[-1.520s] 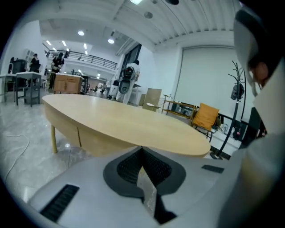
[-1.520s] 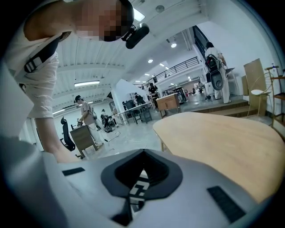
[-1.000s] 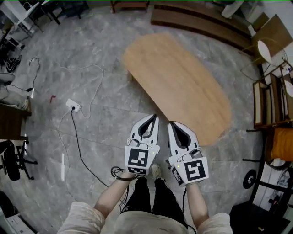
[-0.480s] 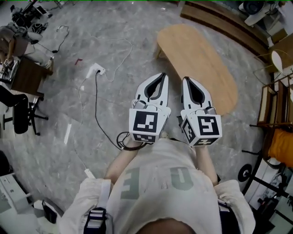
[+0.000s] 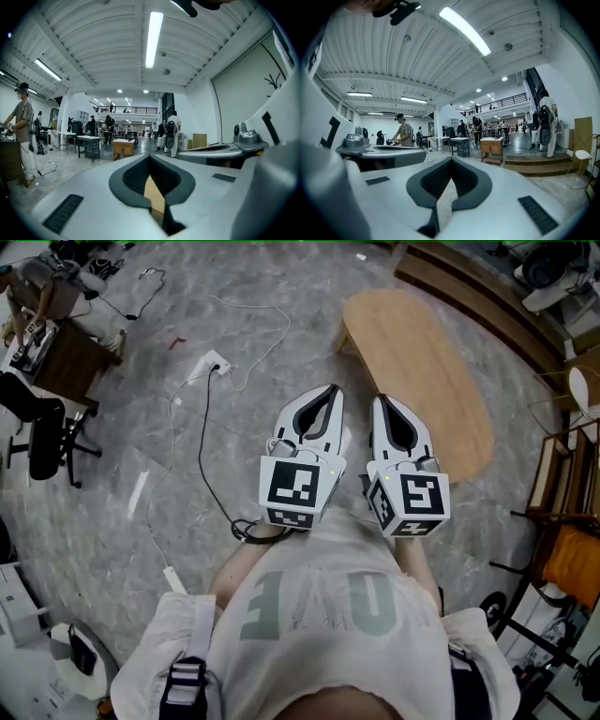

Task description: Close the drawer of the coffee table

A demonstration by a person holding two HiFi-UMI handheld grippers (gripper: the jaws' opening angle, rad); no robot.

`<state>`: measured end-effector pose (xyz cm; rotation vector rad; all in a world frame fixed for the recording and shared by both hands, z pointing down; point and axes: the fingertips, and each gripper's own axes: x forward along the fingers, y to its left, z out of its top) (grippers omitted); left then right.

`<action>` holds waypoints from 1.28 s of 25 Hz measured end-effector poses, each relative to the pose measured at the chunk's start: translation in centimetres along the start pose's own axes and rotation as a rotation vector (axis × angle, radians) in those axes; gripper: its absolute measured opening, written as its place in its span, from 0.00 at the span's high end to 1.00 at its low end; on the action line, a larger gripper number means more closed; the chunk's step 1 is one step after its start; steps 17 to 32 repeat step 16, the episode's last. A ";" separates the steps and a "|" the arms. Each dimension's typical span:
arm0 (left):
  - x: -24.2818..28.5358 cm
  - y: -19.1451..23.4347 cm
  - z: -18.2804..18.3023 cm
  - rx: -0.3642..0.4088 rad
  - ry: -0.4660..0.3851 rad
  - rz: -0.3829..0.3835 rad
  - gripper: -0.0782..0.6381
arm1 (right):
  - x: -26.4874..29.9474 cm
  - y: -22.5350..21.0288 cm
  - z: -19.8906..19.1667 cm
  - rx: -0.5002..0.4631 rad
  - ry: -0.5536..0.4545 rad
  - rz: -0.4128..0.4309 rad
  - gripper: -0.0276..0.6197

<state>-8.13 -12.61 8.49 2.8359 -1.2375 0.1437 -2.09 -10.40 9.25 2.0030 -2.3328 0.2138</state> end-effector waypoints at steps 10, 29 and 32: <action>0.2 0.4 -0.1 -0.010 0.007 0.010 0.88 | 0.2 -0.2 -0.3 -0.002 0.024 -0.009 0.95; 0.2 0.8 -0.8 -0.033 0.015 0.022 0.88 | -0.1 0.1 -0.7 0.006 0.027 0.017 0.95; 0.2 0.8 -0.8 -0.033 0.015 0.022 0.88 | -0.1 0.1 -0.7 0.006 0.027 0.017 0.95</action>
